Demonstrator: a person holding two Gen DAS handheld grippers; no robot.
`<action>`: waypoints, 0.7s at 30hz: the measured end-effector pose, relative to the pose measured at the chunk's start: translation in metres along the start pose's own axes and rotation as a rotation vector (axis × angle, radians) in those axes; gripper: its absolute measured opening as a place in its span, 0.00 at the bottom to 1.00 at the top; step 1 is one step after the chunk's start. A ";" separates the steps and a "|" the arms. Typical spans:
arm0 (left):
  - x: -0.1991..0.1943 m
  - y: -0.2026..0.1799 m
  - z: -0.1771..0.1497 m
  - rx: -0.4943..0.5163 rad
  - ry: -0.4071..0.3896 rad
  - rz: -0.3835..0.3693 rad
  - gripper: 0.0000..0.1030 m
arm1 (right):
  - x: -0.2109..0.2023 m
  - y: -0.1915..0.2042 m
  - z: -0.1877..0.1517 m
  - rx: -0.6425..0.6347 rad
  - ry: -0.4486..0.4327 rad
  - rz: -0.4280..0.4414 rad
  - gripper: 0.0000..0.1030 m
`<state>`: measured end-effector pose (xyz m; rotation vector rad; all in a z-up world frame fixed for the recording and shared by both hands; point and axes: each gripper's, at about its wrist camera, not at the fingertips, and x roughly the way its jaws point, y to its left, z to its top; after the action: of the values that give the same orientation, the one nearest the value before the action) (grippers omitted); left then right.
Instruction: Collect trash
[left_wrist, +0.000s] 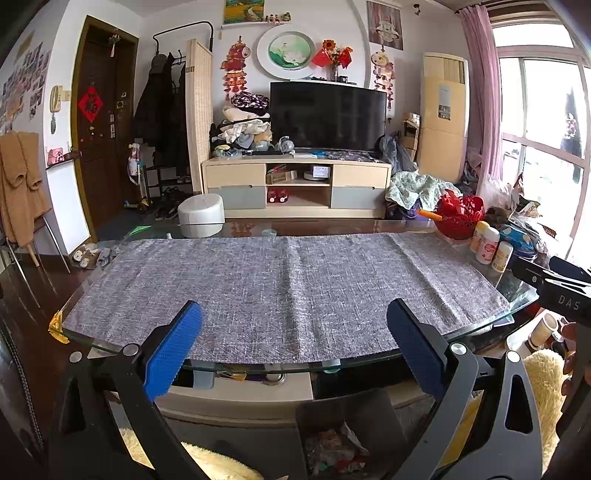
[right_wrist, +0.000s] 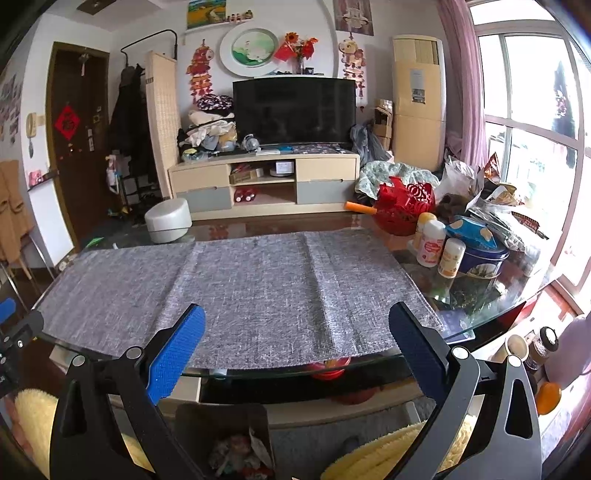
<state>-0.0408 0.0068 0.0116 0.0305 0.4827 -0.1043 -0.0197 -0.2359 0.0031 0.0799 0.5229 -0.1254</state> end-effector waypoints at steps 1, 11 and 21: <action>0.000 0.000 0.000 0.000 -0.002 0.001 0.92 | 0.000 0.000 0.000 0.000 -0.001 0.001 0.97; 0.000 0.001 0.002 0.001 -0.005 0.000 0.92 | 0.000 0.001 0.001 0.001 -0.001 0.000 0.97; -0.003 0.001 0.005 0.003 -0.006 0.008 0.92 | 0.000 0.000 0.001 0.001 0.000 0.000 0.97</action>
<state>-0.0415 0.0082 0.0174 0.0347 0.4760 -0.0971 -0.0190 -0.2359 0.0034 0.0811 0.5229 -0.1259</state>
